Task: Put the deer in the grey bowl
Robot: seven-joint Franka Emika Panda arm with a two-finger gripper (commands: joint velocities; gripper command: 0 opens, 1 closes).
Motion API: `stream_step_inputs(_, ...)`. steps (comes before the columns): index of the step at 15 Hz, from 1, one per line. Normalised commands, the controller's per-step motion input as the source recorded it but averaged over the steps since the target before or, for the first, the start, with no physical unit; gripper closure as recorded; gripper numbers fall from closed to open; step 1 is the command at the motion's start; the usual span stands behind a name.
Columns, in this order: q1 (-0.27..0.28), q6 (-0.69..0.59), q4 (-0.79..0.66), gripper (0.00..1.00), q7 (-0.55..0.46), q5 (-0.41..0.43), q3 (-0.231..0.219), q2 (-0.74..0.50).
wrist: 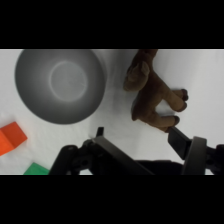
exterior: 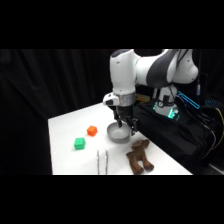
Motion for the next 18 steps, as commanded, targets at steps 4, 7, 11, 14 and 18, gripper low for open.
stream_step_inputs(4,0.064,0.40,-0.10,0.00,0.01,0.067,0.064,0.23)
stream_step_inputs(7,0.048,0.32,-0.02,0.00,0.01,0.040,0.060,0.21)
stream_step_inputs(11,0.014,0.22,0.01,0.00,0.00,0.047,0.051,0.16)
stream_step_inputs(14,-0.016,0.20,0.03,0.00,-0.04,0.081,0.066,0.18)
stream_step_inputs(18,-0.014,0.21,0.04,0.00,-0.03,0.069,0.072,0.19)
